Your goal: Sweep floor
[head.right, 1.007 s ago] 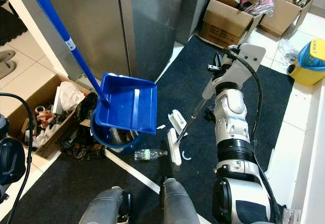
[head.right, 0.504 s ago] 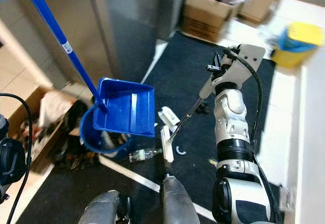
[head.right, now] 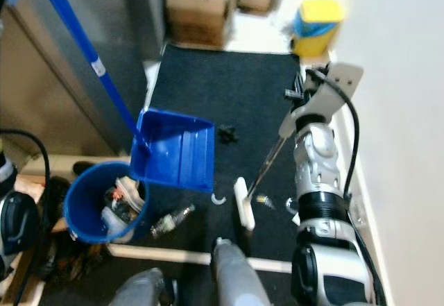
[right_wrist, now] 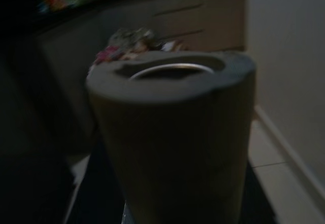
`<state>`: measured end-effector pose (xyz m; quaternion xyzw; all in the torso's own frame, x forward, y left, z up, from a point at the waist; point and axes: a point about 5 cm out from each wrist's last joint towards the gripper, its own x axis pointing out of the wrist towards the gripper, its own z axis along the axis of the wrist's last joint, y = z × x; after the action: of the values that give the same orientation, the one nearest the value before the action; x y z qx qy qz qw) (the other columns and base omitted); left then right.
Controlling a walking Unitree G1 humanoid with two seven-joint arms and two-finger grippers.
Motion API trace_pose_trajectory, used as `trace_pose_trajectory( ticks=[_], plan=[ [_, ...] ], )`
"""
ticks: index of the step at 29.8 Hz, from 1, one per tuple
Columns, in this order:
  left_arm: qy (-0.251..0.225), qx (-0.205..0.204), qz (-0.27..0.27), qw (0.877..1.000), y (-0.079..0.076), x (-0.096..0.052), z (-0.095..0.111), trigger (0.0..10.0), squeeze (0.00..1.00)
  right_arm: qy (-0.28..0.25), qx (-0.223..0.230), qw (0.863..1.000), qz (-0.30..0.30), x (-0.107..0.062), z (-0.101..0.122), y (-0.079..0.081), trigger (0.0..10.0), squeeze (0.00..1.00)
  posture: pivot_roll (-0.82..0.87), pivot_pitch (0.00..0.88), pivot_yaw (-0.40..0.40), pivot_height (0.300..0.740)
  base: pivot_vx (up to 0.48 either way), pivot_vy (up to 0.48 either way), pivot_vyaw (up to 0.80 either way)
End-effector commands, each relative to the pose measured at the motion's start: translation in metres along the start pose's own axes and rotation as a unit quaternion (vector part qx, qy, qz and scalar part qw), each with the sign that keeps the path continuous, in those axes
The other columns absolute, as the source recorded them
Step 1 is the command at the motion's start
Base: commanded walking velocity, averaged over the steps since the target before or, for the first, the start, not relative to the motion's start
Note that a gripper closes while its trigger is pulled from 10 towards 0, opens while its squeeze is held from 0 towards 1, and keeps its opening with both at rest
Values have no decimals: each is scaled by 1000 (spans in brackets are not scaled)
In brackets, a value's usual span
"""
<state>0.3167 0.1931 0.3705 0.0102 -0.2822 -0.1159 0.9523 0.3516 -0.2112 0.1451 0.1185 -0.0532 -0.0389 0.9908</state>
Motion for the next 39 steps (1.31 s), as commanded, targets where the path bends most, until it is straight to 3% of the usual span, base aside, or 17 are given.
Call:
trace_pose_trajectory(
  ticks=[1,39],
  plan=[
    [-16,2,0,1000,0,-1,5,10000,0,-9,4,1000,5,0,2,1,10000,0,19,64,11,740,0,0,-756],
    [2,3,12,1000,5,-4,-7,10000,0,-2,7,1000,10,-1,-1,3,10000,0,21,75,9,740,0,0,-756]
  ],
)
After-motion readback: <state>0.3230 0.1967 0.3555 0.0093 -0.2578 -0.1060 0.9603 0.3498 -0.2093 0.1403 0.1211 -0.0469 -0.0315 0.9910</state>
